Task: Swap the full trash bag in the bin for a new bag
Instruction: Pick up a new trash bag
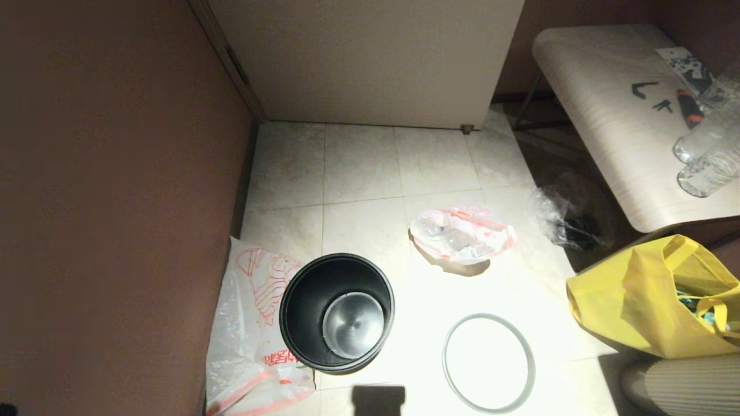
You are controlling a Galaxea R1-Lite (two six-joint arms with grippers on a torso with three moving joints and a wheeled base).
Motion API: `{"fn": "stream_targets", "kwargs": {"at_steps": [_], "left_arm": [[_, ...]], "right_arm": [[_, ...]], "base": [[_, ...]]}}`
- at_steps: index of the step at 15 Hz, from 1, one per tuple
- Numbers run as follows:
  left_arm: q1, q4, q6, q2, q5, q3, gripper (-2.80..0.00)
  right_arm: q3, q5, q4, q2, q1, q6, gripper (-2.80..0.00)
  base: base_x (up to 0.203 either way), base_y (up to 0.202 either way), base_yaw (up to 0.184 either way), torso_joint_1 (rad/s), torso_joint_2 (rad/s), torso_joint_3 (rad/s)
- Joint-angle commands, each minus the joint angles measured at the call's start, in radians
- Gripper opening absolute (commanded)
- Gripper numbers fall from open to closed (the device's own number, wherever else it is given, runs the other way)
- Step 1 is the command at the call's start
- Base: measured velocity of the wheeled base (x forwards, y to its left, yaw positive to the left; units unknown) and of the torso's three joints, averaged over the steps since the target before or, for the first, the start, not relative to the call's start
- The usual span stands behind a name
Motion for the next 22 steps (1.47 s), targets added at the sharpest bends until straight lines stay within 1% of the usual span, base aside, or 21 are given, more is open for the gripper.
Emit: {"fn": "stream_targets", "kwargs": {"at_steps": [1,3,4,5,6,7,9,11,13,14,16,17,20,22], "left_arm": [[0.000,-0.014,0.017,0.317,-0.001,-0.158,-2.80],[-0.008,-0.030,0.064,0.534,-0.001,-0.274,-2.80],[-0.036,-0.036,0.103,0.646,0.004,-0.311,-2.80],[-0.079,-0.042,0.134,0.762,0.027,-0.340,-2.80],[-0.131,-0.046,0.154,0.872,0.070,-0.370,-2.80],[-0.186,-0.053,0.158,0.992,0.135,-0.408,-2.80],[-0.271,-0.075,0.136,1.213,0.261,-0.497,-2.80],[-0.298,-0.090,0.118,1.430,0.343,-0.607,-2.80],[-0.286,-0.099,0.093,1.654,0.405,-0.741,-2.80],[-0.274,-0.099,0.073,1.766,0.441,-0.833,-2.80],[-0.250,-0.086,0.031,1.972,0.544,-1.032,-2.80],[-0.234,-0.067,0.009,2.065,0.597,-1.151,-2.80],[-0.195,0.040,-0.086,2.269,0.706,-1.462,-2.80],[-0.185,0.142,-0.172,2.357,0.751,-1.643,-2.80]], "right_arm": [[0.000,0.001,0.000,0.002,0.000,-0.001,-2.80],[0.000,0.001,0.000,0.002,0.000,-0.001,-2.80],[0.000,0.001,0.000,0.002,0.000,-0.001,-2.80],[0.000,0.001,0.000,0.002,0.000,-0.001,-2.80],[0.000,0.001,0.000,0.002,0.000,-0.001,-2.80],[0.000,0.001,0.000,0.002,0.000,-0.001,-2.80],[0.000,0.001,0.000,0.002,0.000,-0.001,-2.80],[0.000,0.001,0.000,0.002,0.000,-0.001,-2.80],[0.000,0.001,0.000,0.002,0.000,-0.001,-2.80],[0.000,0.001,0.000,0.002,0.000,-0.001,-2.80],[0.000,0.001,0.000,0.002,0.000,-0.001,-2.80],[0.000,0.001,0.000,0.002,0.000,-0.001,-2.80],[0.000,0.001,0.000,0.002,0.000,-0.001,-2.80],[0.000,0.001,0.000,0.002,0.000,-0.001,-2.80]], "base": [[0.000,0.000,0.000,0.000,0.00,0.000],[0.000,0.000,0.000,0.000,0.00,0.000],[0.000,0.000,0.000,0.000,0.00,0.000],[0.000,0.000,0.000,0.000,0.00,0.000],[0.000,0.000,0.000,0.000,0.00,0.000],[0.000,0.000,0.000,0.000,0.00,0.000],[0.000,0.000,0.000,0.000,0.00,0.000],[0.000,0.000,0.000,0.000,0.00,0.000],[0.000,0.000,0.000,0.000,0.00,0.000],[0.000,0.000,0.000,0.000,0.00,0.000],[0.000,0.000,0.000,0.000,0.00,0.000],[0.000,0.000,0.000,0.000,0.00,0.000],[0.000,0.000,0.000,0.000,0.00,0.000],[0.000,0.000,0.000,0.000,0.00,0.000]]}}
